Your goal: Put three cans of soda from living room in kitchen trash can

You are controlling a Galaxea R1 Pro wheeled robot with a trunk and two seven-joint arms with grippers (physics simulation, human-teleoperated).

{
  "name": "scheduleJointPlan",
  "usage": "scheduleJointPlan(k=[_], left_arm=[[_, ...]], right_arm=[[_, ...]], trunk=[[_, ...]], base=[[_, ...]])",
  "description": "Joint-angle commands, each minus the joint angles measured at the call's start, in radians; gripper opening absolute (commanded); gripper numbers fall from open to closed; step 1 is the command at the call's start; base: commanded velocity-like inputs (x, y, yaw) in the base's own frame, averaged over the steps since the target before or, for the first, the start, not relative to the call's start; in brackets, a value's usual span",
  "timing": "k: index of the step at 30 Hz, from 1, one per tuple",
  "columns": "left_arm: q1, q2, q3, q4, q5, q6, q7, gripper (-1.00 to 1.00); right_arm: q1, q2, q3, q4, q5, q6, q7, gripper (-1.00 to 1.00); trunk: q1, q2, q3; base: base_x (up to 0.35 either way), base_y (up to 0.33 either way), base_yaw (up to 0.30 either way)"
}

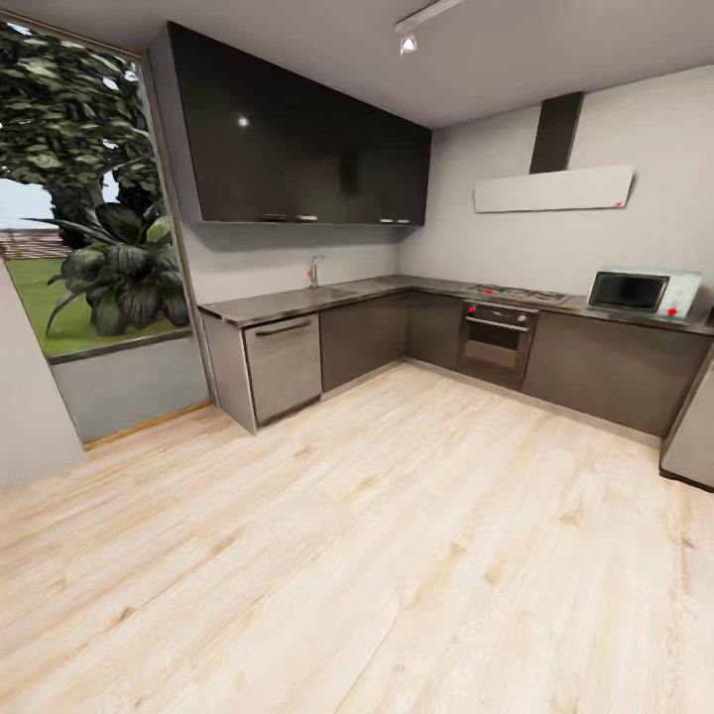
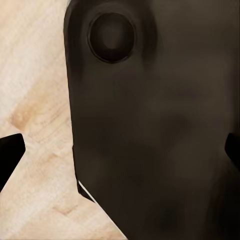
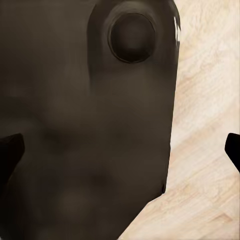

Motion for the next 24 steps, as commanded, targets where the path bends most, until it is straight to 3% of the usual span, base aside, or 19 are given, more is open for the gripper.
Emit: scheduleJointPlan(k=[1, 20, 24], left_arm=[[-0.001, 0.004, -0.001, 0.001, -0.002, 0.0, 0.003, 1.0], [-0.003, 0.008, -0.001, 0.0, -0.002, 0.0, 0.002, 1.0], [-0.005, -0.015, -0.003, -0.004, -0.001, 0.0, -0.004, 1.0]], right_arm=[[0.003, 0.006, 0.003, 0.001, -0.005, -0.005, 0.005, 1.0], [0.002, 0.004, 0.007, -0.008, 0.0, -0.017, 0.028, 1.0], [0.004, 0.002, -0.002, -0.031, -0.003, -0.01, 0.005, 1.0]], trunk=[[0.0, 0.0, 0.0], [0.0, 0.0, 0.0], [0.0, 0.0, 0.0]], base=[[0.0, 0.0, 0.0], [0.0, 0.0, 0.0], [0.0, 0.0, 0.0]])
